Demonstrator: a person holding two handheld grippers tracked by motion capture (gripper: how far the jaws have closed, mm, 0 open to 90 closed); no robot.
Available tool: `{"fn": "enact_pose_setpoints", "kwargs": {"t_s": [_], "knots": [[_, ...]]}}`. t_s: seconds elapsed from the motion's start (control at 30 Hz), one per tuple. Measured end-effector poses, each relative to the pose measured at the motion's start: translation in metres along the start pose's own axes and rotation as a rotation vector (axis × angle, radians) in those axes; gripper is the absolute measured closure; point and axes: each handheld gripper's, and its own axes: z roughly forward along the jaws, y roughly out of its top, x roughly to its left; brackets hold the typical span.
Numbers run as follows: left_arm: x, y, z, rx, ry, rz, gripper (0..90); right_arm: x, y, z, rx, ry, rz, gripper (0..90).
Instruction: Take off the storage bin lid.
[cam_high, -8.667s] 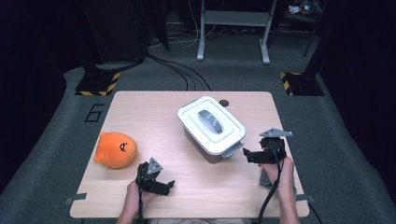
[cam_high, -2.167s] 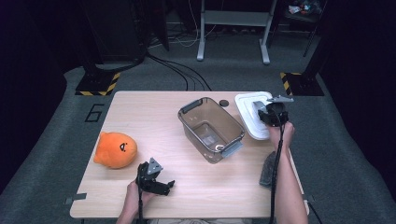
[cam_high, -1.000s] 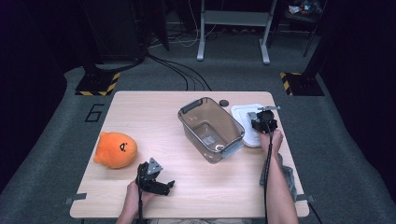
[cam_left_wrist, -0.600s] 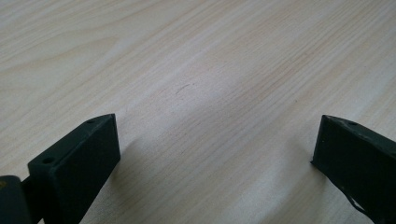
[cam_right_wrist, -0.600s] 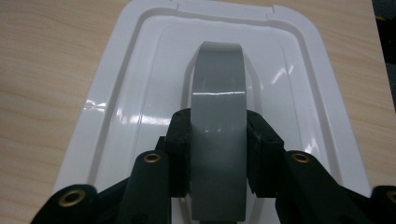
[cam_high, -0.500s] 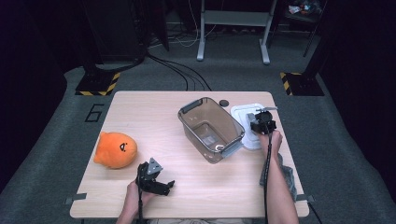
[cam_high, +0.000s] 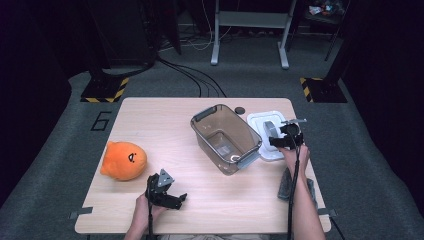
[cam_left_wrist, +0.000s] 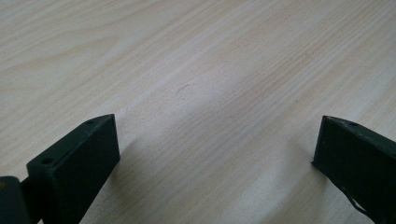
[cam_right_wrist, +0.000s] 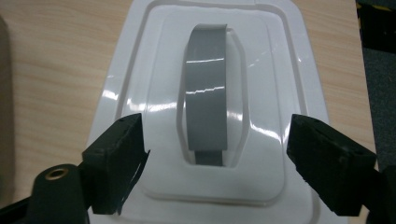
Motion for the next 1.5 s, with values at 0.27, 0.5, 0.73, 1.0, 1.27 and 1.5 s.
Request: {"fn": "enact_pose_setpoints", "kwargs": {"t_s": [0.27,0.5,0.73,1.0,1.27,1.5], "knots": [[0.002,0.001,0.0,0.008,-0.006,0.006,0.0,0.013,-0.02,-0.03,-0.02,0.029,-0.046,13.6],[0.004,0.0,0.0,0.001,-0.006,0.004,0.0,0.03,-0.04,-0.052,-0.028,0.052,-0.104,10.9],[0.008,0.0,-0.004,0.0,-0.002,0.006,0.0,0.047,-0.061,-0.064,-0.031,0.063,-0.145,8.0],[0.013,0.003,-0.015,-0.032,0.016,-0.014,0.0,0.07,-0.082,-0.075,-0.054,0.079,-0.178,7.4],[0.021,0.007,-0.027,-0.041,0.031,-0.012,0.2,0.094,-0.101,-0.075,-0.055,0.119,-0.209,7.3],[0.031,0.013,-0.043,-0.057,0.058,-0.008,0.1,0.114,-0.116,-0.072,-0.038,0.141,-0.242,6.8]]}}
